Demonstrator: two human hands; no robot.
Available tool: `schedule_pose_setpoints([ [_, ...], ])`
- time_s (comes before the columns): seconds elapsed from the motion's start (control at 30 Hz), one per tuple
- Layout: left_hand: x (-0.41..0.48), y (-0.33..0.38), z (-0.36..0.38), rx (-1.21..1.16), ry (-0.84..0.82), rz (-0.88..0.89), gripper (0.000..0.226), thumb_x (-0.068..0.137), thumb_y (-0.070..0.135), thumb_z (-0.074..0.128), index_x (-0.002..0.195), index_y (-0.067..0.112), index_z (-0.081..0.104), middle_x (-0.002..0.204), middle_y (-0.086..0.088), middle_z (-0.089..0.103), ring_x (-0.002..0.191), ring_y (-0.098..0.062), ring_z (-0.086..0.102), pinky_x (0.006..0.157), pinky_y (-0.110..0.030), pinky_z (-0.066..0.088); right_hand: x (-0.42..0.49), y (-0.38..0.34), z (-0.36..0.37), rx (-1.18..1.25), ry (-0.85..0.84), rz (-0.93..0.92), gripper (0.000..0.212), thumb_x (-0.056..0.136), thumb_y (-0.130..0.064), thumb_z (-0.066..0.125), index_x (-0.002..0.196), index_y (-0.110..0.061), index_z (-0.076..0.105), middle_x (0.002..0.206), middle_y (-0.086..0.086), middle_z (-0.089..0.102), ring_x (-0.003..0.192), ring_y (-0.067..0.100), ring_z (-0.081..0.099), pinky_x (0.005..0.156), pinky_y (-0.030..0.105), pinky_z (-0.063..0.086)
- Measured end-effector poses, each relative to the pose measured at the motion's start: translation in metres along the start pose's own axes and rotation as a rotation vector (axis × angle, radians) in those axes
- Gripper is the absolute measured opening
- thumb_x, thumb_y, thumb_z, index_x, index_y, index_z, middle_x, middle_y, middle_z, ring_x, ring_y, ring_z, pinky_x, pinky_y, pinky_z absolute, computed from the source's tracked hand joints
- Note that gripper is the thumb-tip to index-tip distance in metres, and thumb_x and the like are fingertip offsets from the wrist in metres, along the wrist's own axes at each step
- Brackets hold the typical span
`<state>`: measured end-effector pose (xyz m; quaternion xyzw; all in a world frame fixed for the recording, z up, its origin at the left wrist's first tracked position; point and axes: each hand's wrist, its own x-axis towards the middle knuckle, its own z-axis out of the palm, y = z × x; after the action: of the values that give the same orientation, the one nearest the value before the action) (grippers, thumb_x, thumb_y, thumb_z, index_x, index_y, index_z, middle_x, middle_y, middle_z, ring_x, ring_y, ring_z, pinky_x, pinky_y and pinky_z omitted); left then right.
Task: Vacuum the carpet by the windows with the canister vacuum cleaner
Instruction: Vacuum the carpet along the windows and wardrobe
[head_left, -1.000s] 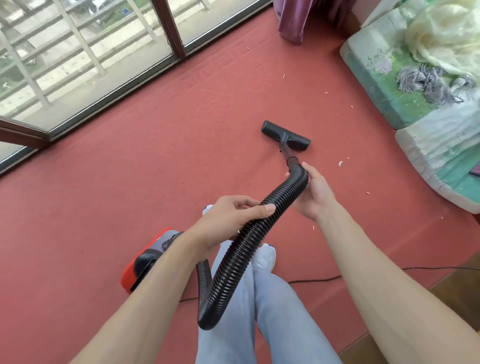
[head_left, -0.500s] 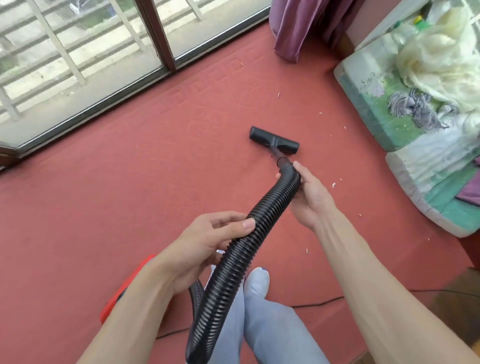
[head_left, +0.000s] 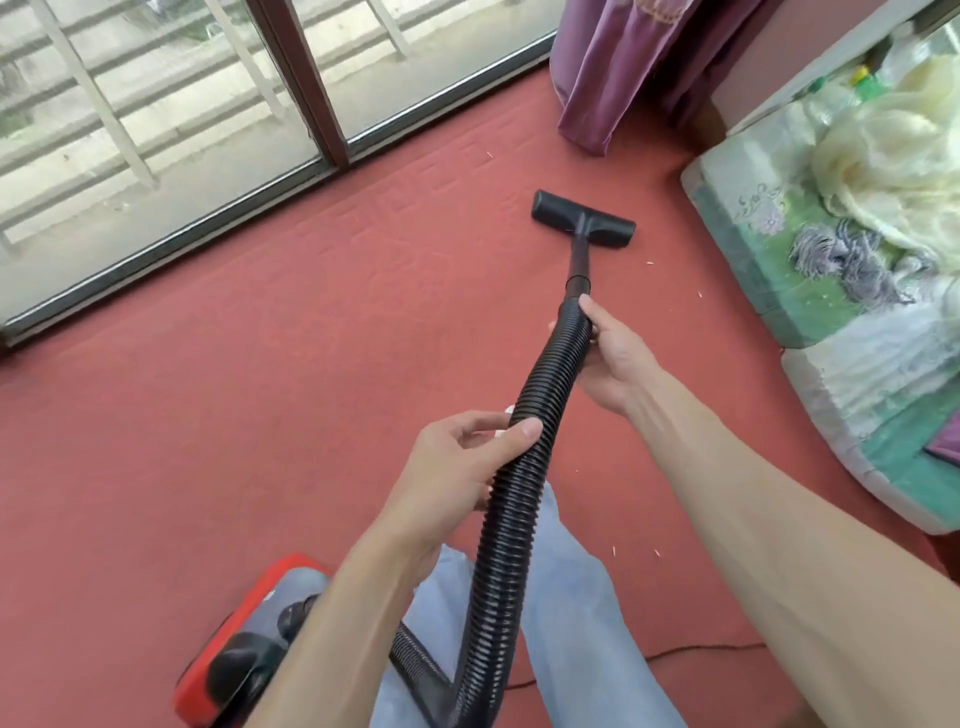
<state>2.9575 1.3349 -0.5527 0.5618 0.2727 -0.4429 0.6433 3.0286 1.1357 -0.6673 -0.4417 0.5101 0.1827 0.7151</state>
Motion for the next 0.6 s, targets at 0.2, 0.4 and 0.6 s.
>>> schedule_pose_setpoints([
  [0.2,0.031,0.022,0.025,0.016,-0.060,-0.022,0.037,0.087,0.027,0.075,0.120,0.019,0.063,0.092,-0.003,0.078,0.068,-0.010,0.069,0.075,-0.033,0.057,0.021,-0.041,-0.008,0.044,-0.075,0.012,0.029,0.095,-0.037,0.058,0.108,-0.011,0.060,0.081,0.007,0.066,0.067,0.016,0.061,0.068,0.028,0.049],
  [0.4,0.040,0.039,0.037,0.091,-0.207,-0.013,0.046,0.082,0.036,0.076,0.125,0.029,0.060,0.107,-0.009,0.075,0.100,-0.025,0.072,0.090,-0.036,0.056,0.019,-0.067,-0.022,0.176,-0.081,0.001,0.036,0.093,-0.035,0.058,0.121,-0.013,0.050,0.085,0.003,0.058,0.061,0.011,0.058,0.055,0.025,0.048],
  [0.6,0.035,0.049,0.031,0.091,-0.377,-0.039,0.028,0.082,0.027,0.076,0.108,0.019,0.073,0.107,-0.027,0.069,0.110,-0.044,0.064,0.092,-0.044,0.052,-0.001,-0.069,-0.027,0.261,-0.072,0.020,0.032,0.087,-0.035,0.064,0.110,-0.016,0.054,0.086,0.004,0.059,0.061,0.012,0.058,0.053,0.025,0.048],
])
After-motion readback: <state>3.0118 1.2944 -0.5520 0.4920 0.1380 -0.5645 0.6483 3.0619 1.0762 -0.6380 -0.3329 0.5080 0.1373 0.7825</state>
